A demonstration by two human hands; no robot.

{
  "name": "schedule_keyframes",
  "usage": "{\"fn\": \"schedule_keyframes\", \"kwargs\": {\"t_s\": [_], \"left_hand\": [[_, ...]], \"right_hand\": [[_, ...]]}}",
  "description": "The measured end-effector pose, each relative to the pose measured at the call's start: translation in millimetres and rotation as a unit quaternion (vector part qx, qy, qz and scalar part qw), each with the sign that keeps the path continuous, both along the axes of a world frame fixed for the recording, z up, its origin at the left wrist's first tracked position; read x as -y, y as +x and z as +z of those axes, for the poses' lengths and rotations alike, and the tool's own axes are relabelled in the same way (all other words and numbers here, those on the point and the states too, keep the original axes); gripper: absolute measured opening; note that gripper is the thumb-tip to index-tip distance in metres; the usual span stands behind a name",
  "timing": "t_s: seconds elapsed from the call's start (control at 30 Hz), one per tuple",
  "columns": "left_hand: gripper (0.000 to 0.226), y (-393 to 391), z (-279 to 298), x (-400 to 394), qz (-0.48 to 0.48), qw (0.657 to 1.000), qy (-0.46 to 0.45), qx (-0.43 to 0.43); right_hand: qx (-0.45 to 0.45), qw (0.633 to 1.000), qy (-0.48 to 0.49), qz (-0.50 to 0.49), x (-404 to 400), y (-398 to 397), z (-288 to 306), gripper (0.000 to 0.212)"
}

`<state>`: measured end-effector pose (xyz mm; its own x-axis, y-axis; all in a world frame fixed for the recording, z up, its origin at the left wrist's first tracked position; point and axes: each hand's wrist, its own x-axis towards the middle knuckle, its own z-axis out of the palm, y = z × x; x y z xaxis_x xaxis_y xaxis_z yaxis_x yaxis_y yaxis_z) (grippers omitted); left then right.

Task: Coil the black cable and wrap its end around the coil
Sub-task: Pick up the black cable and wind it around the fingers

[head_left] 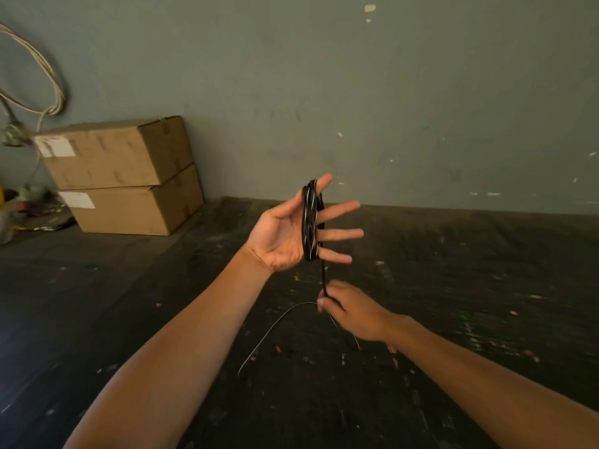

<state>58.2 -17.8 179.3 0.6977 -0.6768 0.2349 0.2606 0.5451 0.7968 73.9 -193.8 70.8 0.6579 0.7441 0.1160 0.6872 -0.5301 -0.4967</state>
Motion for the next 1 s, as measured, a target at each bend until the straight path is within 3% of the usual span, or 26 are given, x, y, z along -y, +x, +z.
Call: {"fn": "schedule_keyframes", "kwargs": {"t_s": [0.4,0.7,0.83,1.0], "left_hand": [[0.050,12.3,-20.9,-12.6,0.122,0.990,0.013,-0.076],[0.049,6.1,-54.0,-24.5,0.108,0.983,0.099,-0.114],[0.053,0.9,-57.4,-21.3,0.089,0.976,0.163,-0.109],[0.052,-7.9,-66.0,-18.2,0.052,0.967,0.215,-0.129]], "right_hand": [[-0.046,0.989,-0.097,0.101,-14.1,-40.0,59.3,0.023],[0.225,0.940,-0.247,0.066,7.5,-33.2,144.3,0.021],[0.320,0.913,-0.252,0.030,14.3,-15.9,170.1,0.014],[0.383,0.891,-0.242,-0.019,26.5,9.6,194.8,0.024]]}}
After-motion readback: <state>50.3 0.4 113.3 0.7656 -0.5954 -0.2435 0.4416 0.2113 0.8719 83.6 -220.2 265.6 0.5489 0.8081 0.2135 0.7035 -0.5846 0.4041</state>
